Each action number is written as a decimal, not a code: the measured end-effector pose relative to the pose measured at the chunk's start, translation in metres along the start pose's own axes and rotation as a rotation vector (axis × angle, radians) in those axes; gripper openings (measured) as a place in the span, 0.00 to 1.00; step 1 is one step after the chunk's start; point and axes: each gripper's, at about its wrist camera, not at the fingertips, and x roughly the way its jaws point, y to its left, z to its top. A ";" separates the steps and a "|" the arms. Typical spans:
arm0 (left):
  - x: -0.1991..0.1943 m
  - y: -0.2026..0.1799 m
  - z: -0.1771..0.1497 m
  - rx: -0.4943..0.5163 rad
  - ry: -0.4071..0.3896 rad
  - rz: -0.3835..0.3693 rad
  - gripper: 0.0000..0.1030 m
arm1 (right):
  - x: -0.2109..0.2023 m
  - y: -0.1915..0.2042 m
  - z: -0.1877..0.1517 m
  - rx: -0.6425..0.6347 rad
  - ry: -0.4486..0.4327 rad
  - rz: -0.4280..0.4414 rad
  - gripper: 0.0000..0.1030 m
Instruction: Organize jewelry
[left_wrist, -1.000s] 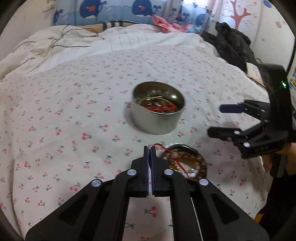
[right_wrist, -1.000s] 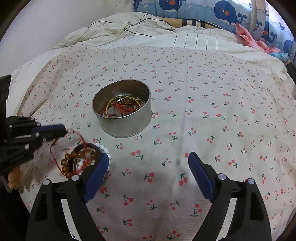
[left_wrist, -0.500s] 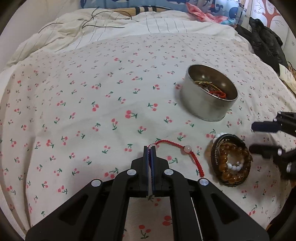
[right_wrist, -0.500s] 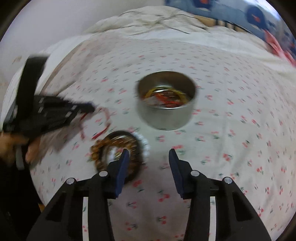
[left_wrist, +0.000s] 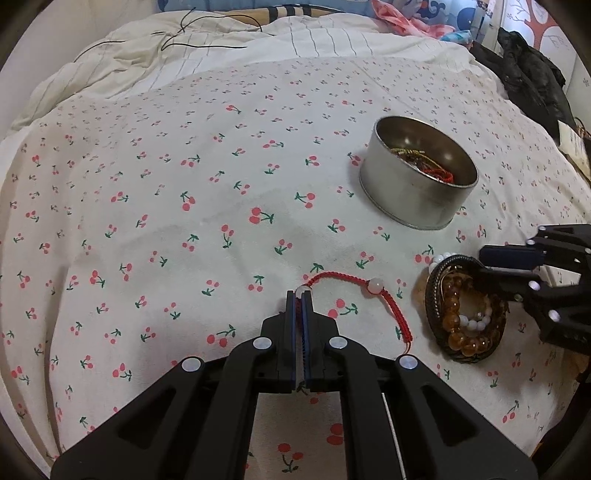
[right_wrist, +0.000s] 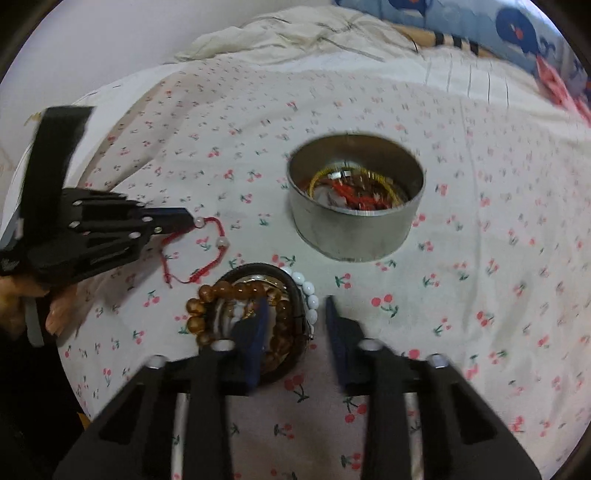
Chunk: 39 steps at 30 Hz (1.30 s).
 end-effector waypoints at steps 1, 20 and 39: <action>0.001 0.000 0.000 0.001 0.002 0.001 0.03 | 0.002 0.000 0.000 0.008 0.001 0.012 0.19; 0.004 -0.005 0.000 0.008 0.007 0.019 0.32 | -0.057 -0.028 -0.003 0.096 -0.124 0.076 0.10; 0.017 0.006 0.001 -0.052 0.030 0.041 0.71 | -0.013 -0.052 -0.017 0.104 0.021 -0.222 0.47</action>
